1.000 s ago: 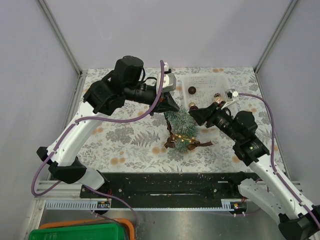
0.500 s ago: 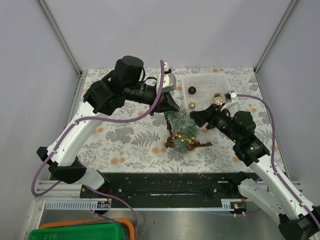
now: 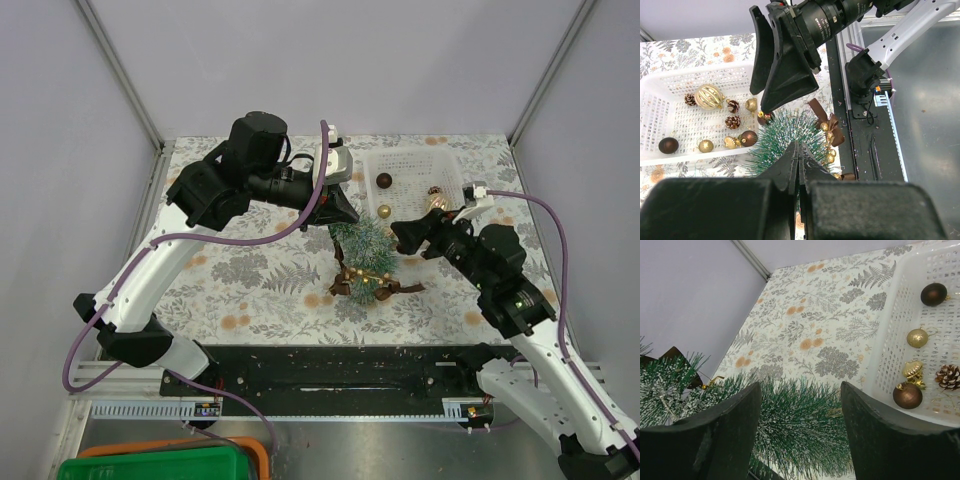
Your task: Decorate the small christmas tree
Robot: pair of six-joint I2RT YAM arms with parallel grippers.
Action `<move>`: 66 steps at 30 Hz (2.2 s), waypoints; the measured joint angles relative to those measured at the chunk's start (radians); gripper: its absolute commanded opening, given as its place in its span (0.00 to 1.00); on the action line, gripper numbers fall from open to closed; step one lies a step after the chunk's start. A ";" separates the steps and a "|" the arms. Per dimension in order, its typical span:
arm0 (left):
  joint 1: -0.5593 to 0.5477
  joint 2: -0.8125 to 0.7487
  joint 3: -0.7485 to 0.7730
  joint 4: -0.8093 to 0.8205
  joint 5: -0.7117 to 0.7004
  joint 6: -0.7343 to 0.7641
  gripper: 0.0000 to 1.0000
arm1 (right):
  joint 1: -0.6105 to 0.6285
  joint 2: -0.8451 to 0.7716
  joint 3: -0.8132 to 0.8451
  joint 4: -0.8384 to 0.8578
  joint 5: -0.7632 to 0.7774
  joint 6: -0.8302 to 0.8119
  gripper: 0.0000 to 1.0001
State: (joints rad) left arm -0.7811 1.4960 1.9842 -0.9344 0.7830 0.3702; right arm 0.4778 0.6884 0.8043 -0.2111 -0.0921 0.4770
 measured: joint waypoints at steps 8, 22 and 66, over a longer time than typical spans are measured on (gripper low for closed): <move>0.000 0.000 0.000 0.000 0.000 0.000 0.00 | 0.000 -0.010 0.009 -0.039 0.027 -0.018 0.75; 0.000 0.000 0.000 0.000 -0.001 0.000 0.00 | 0.000 0.025 0.031 -0.106 0.174 -0.025 0.77; 0.065 0.018 0.049 -0.074 -0.002 -0.003 0.29 | -0.239 1.529 0.891 0.137 0.111 -0.047 0.60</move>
State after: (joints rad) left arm -0.7158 1.5139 2.0335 -1.0088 0.7811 0.3668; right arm 0.2390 2.2173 1.6955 -0.0742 0.0193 0.4297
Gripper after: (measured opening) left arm 0.306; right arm 0.611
